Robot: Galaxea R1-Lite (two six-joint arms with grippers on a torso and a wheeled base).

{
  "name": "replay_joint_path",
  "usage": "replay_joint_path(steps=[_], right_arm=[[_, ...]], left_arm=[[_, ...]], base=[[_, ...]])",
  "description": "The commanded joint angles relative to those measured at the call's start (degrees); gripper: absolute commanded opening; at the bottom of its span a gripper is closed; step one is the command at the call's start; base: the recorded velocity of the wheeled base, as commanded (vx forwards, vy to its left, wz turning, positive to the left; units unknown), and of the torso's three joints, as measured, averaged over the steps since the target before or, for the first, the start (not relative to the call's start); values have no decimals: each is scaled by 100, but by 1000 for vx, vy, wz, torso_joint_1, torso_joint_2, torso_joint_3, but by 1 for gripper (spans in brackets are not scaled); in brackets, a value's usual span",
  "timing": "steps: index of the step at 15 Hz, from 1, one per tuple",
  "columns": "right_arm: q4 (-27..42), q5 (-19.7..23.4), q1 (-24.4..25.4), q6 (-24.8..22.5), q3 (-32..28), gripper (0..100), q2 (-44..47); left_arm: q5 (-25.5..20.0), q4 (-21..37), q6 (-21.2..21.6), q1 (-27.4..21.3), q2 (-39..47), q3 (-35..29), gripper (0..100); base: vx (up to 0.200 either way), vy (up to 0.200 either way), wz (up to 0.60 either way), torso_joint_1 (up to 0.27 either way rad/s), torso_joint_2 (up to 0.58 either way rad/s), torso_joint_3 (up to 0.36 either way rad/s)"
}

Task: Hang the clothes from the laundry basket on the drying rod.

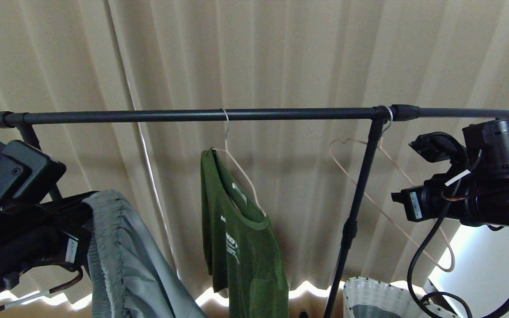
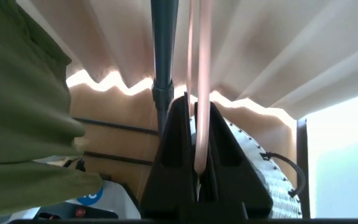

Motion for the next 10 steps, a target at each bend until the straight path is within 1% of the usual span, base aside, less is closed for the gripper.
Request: replay_joint_path(steps=[1, 3, 4, 5, 7, 10], right_arm=[[-46, -30, -1, 1, -14, 0, -116], [-468, -100, -28, 1, 92, 0, -292], [-468, -100, -28, 1, 92, 0, -292], [-688, -135, -107, -8, 180, 0, -486], [-688, -135, -124, -8, 347, 0, -679], [-697, -126, -151, 1, 856, 0, -1153]], left_arm=[[1, -5, 14, 0, 1, -6, 0], [1, -5, 40, 0, 1, -6, 0], [1, -5, 40, 0, 1, -6, 0], [1, -5, 40, 0, 1, -6, 0], [1, -5, 40, 0, 1, -15, 0], [1, -5, 93, 9, 1, -6, 0]], base=[[0, 0, 0, 0, 0, 0], [0, 0, 0, 0, 0, 0], [0, 0, 0, 0, 0, 0], [0, 0, 0, 0, 0, 0], [0, 0, 0, 0, 0, 0], [0, 0, 0, 0, 0, 0]])
